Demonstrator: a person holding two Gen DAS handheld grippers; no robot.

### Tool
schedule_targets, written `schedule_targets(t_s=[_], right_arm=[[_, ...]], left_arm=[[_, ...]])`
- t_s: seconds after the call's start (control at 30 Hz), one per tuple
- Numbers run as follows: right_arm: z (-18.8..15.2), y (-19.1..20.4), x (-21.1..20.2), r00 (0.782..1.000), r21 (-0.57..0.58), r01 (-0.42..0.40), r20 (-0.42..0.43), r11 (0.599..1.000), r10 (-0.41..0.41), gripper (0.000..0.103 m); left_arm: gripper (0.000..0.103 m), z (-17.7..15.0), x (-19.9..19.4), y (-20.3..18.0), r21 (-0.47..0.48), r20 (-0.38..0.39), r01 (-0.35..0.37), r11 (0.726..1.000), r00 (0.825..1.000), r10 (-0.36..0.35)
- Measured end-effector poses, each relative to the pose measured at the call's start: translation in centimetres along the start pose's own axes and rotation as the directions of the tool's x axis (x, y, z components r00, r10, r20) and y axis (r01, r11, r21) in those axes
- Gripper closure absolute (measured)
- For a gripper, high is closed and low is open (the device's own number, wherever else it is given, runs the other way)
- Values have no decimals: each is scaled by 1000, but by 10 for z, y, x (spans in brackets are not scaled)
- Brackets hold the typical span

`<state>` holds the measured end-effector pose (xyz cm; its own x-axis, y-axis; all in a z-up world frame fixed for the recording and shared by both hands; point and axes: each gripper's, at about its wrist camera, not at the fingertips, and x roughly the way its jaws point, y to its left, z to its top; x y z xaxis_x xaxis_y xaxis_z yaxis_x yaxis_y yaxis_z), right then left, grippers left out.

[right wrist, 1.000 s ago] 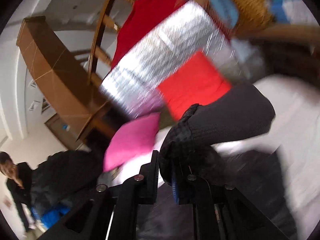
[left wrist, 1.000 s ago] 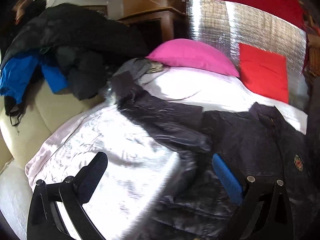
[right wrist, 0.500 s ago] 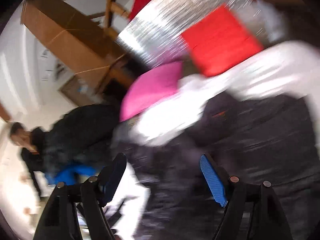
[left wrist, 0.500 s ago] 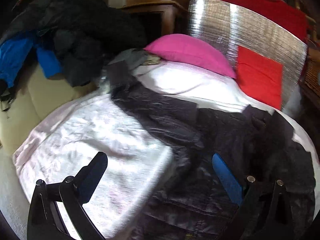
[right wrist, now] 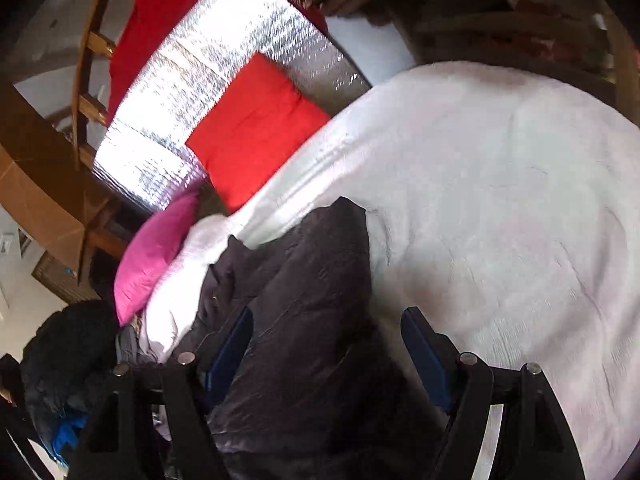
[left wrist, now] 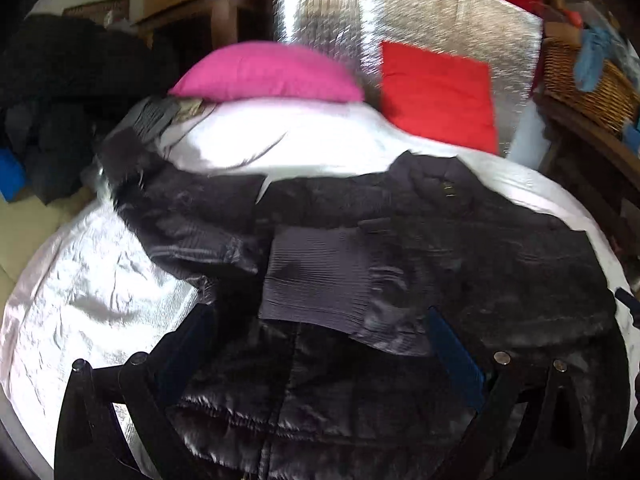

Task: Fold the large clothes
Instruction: 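Fold the held sleeve across the jacket body with the right gripper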

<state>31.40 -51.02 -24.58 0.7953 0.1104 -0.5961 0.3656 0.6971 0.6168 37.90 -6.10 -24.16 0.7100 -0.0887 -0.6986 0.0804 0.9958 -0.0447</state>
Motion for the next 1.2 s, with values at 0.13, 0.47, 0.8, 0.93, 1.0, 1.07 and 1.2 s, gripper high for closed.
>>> schedule_targets(t_s=[0.13,0.47,0.8,0.93,1.0,1.07,1.2], right_arm=[[3,-14,38,994,19,-14,-105,1000,15,48],[-8,41,6,989,-231,145,23,962,-144,86],[0,21,-10,987,-137,162,10,977,-163,81],[-17,51,-37,984,-174,124,152,977,-97,2],[-30,69,-30,980,-240,141,174,961,-100,5],[-41,87,-14,983,-299,162,131,941,-127,36],[-55,80,36,973,-311,199,-52,929,-226,62]], left_arm=[[2,7,25,19,-98,-72,-11,995,997,4],[33,3,67,34,-170,-210,-67,983,977,31],[33,10,39,24,-120,-139,-86,989,988,69],[29,14,9,10,-35,-17,-71,997,997,70],[26,14,15,7,-12,-24,-75,997,997,75],[26,11,36,7,-10,-110,-64,998,992,63],[23,0,78,9,26,-254,-97,995,962,101]])
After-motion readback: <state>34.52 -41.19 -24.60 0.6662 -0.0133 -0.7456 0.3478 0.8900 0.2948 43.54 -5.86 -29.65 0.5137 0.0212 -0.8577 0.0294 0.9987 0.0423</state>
